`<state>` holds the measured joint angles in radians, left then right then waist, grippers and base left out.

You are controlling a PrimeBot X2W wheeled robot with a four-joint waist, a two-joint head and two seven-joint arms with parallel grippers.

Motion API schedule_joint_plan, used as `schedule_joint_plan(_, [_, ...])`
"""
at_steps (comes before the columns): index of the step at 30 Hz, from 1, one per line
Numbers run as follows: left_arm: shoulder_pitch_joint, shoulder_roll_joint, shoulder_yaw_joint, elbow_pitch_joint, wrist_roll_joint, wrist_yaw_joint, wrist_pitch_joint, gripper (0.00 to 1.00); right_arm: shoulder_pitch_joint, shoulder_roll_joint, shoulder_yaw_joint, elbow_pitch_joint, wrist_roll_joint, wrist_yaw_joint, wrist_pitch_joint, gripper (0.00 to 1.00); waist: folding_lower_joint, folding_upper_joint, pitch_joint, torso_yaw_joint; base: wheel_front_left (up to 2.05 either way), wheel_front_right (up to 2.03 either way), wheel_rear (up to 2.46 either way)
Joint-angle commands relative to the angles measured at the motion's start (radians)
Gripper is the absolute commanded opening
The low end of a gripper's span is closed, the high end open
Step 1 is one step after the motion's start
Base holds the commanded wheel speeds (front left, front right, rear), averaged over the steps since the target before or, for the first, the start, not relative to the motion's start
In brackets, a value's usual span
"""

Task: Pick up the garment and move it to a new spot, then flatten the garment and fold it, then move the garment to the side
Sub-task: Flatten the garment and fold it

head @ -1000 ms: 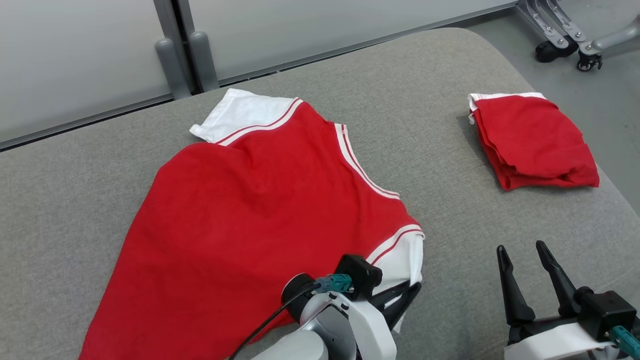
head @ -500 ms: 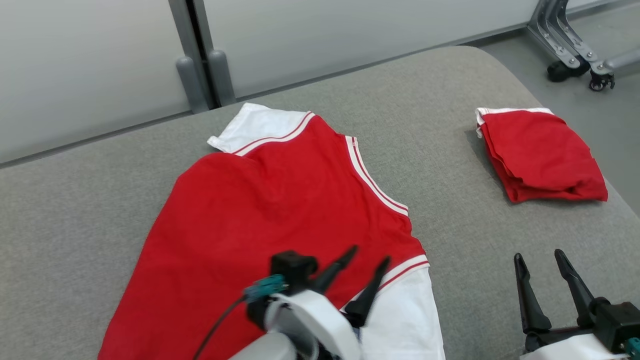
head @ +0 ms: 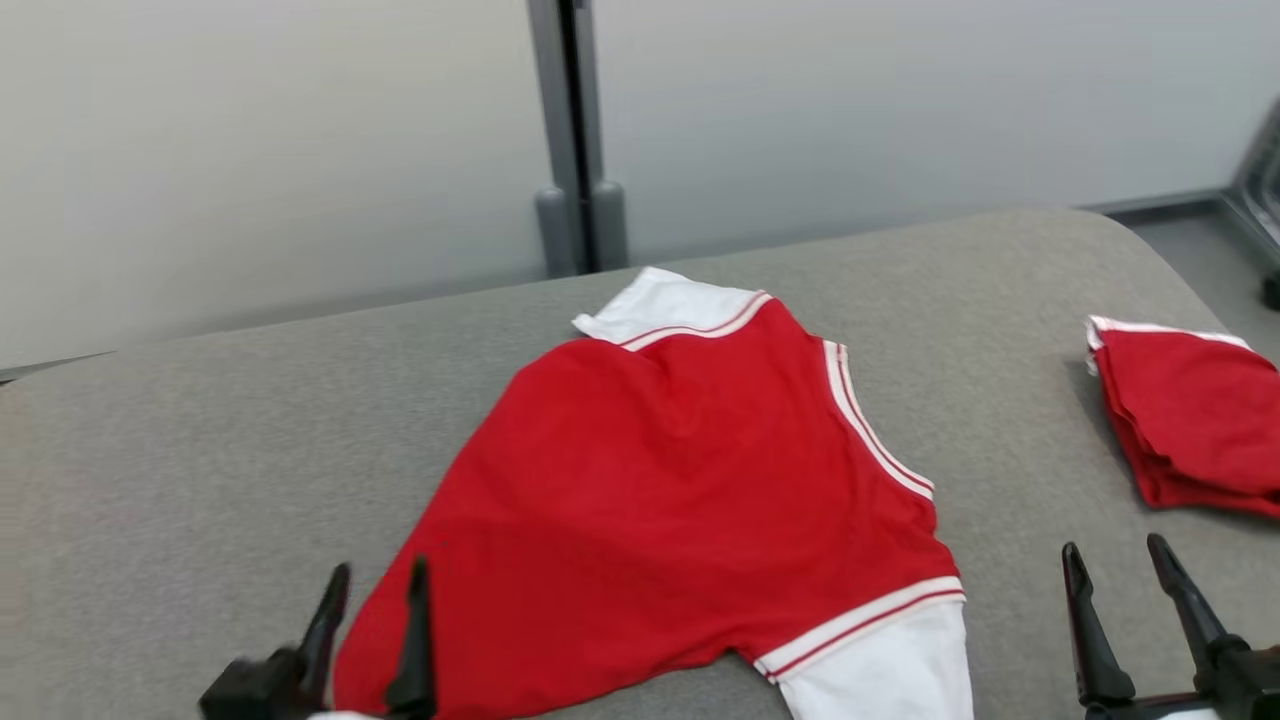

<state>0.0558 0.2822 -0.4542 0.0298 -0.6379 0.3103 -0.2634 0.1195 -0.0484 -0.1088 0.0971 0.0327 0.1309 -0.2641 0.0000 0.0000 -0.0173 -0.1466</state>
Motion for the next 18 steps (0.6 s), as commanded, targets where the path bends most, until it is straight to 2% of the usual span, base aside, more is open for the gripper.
schedule_joint_plan(1, [0.040,-0.004,0.040,-0.009,0.034,-0.013,-0.001,1.00,0.017,-0.005,-0.001,0.004,-0.008,0.000,0.000,1.00,0.0000,0.0000,-0.033,0.048,0.00,0.00,0.00])
schedule_joint_plan(9, [0.229,-0.096,0.269,0.004,0.204,-0.156,-0.001,1.00,0.059,-0.005,-0.011,0.042,0.012,0.000,0.000,1.00,0.0000,0.0000,-0.060,0.117,0.00,0.00,0.00])
schedule_joint_plan(14, [0.263,-0.155,0.352,0.029,0.266,-0.235,-0.001,1.00,0.071,-0.005,-0.008,0.061,0.013,0.000,0.000,1.00,0.0000,0.0000,-0.067,0.130,0.00,0.00,0.00])
schedule_joint_plan(18, [0.263,-0.186,0.396,0.048,0.301,-0.279,-0.001,1.00,0.066,-0.005,-0.001,0.067,0.012,0.000,0.000,1.00,0.0000,0.0000,-0.069,0.128,0.00,0.00,0.00])
